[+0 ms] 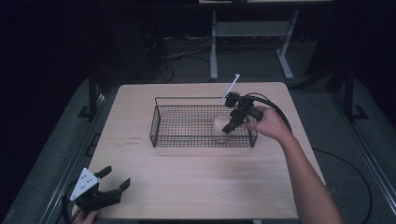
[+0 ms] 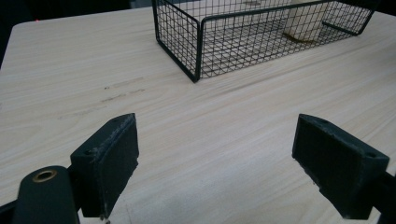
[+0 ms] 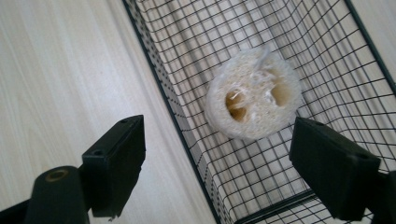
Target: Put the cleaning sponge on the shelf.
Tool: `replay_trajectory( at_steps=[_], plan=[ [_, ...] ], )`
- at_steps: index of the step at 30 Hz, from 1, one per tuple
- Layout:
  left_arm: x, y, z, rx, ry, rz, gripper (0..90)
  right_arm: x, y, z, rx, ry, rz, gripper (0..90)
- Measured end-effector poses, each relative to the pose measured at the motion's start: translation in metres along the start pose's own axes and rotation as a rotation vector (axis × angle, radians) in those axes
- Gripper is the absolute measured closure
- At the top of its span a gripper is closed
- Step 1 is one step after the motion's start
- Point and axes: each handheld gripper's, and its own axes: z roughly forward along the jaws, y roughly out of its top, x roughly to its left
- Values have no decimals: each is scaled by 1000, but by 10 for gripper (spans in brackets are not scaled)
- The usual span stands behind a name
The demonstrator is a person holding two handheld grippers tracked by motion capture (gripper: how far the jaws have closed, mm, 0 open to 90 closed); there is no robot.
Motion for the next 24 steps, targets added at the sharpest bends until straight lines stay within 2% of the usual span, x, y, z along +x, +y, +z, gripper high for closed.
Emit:
replay_trajectory(
  at_steps=[7,16,24],
  plan=[
    [-2,0,1,6,-5,11,138,12,-6,-2,10,2,-31,180],
    [-2,0,1,6,-4,8,138,28,-7,-9,-22,17,-75,179],
    [-2,0,0,2,-1,9,138,38,-4,-10,-23,26,-107,180]
  ],
)
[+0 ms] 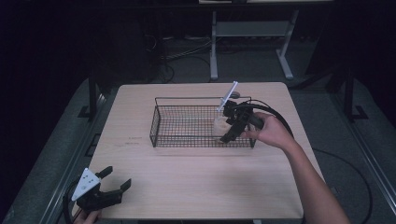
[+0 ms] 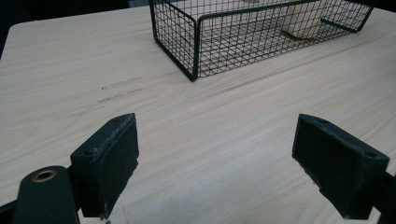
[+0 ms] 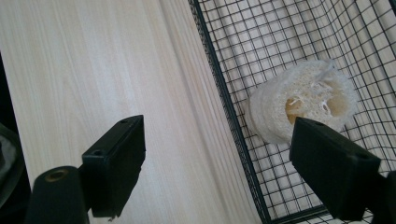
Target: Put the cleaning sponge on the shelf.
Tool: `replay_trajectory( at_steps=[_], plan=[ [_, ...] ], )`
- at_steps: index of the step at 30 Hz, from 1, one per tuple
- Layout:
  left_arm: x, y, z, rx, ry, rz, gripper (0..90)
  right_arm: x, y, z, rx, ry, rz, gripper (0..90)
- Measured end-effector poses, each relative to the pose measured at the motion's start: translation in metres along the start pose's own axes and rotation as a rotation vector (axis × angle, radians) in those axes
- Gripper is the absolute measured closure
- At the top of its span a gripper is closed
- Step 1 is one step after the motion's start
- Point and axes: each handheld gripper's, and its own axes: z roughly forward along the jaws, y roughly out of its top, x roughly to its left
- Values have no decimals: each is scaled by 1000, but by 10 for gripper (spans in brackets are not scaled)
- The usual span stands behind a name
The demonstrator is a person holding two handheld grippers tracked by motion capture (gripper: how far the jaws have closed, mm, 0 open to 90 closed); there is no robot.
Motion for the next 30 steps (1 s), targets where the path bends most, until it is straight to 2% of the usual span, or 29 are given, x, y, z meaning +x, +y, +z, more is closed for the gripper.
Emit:
replay_trajectory(
  at_steps=[7,15,25,28,30],
  plan=[
    [0,0,0,3,0,1,138,6,1,4,15,7,-12,179],
    [0,0,1,4,0,1,138,14,-1,3,3,-1,-30,179],
    [0,0,0,3,-1,3,138,19,-8,7,-11,19,-13,174],
    [1,0,0,2,-2,-1,138,22,-11,10,-11,6,-24,174],
    [1,0,0,2,-3,1,138,24,-13,14,-4,16,-21,173]
  ],
)
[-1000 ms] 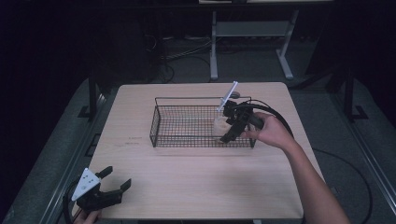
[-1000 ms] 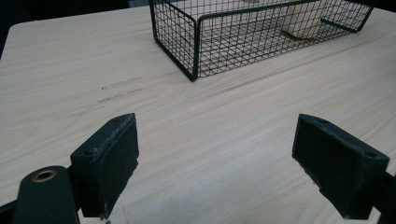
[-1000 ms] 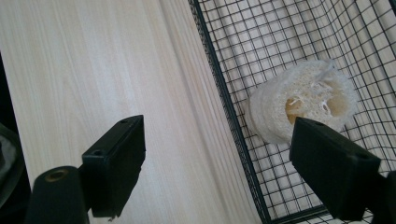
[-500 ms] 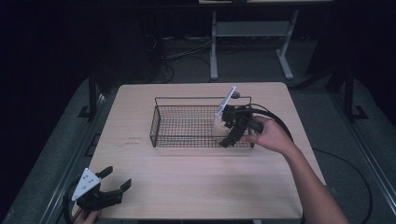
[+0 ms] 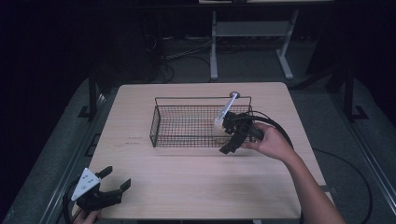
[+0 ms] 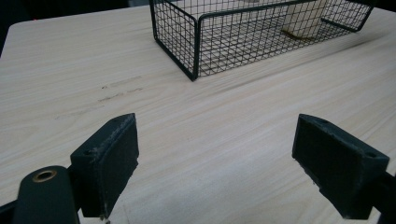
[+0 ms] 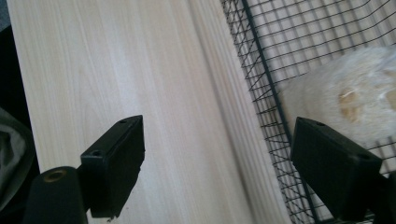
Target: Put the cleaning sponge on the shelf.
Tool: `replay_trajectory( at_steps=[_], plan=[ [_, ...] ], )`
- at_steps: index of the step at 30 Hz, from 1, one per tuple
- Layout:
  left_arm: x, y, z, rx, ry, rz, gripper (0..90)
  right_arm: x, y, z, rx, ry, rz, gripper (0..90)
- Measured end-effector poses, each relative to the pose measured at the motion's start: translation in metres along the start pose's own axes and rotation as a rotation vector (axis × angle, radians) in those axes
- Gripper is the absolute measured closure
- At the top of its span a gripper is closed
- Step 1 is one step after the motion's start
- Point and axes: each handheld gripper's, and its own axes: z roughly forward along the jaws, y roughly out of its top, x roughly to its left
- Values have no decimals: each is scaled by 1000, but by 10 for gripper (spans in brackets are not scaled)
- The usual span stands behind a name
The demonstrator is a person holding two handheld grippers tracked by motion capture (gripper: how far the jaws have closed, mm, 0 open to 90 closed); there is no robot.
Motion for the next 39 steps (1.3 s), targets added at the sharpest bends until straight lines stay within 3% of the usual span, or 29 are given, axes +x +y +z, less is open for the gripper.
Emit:
replay_trajectory(
  at_steps=[6,10,25,39],
  plan=[
    [0,0,0,2,1,2,138,11,-2,7,28,-2,-25,171],
    [-1,0,0,3,0,3,138,17,-1,6,14,1,-47,171],
    [-1,0,1,6,1,0,138,30,-12,9,-23,14,-55,177],
    [-2,0,1,9,-3,3,138,41,-29,21,-16,32,-51,176]
  ],
)
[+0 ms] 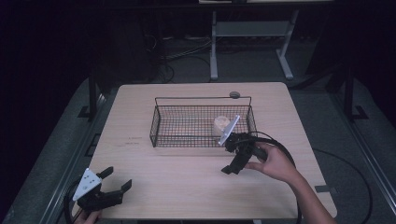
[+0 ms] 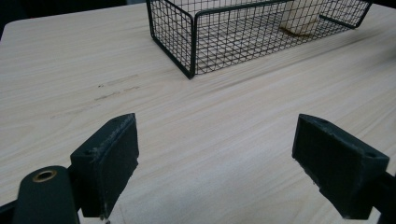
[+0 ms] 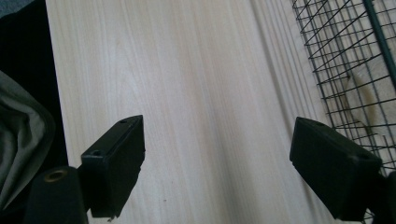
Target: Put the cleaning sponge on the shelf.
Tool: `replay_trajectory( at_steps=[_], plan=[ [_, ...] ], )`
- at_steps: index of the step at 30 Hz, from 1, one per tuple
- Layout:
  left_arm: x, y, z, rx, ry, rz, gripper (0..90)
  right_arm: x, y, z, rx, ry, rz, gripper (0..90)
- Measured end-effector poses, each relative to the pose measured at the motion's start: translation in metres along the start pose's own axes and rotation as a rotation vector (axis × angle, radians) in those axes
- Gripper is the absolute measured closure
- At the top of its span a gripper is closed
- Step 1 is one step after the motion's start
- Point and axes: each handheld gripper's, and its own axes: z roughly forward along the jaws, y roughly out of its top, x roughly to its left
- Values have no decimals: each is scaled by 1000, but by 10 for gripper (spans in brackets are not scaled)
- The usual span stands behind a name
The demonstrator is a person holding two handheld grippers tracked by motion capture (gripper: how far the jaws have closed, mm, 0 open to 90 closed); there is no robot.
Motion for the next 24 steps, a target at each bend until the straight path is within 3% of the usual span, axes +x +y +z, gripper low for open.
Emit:
replay_trajectory(
  at_steps=[24],
  plan=[
    [0,0,0,3,2,-2,138,11,-40,9,-19,16,45,176]
  ],
)
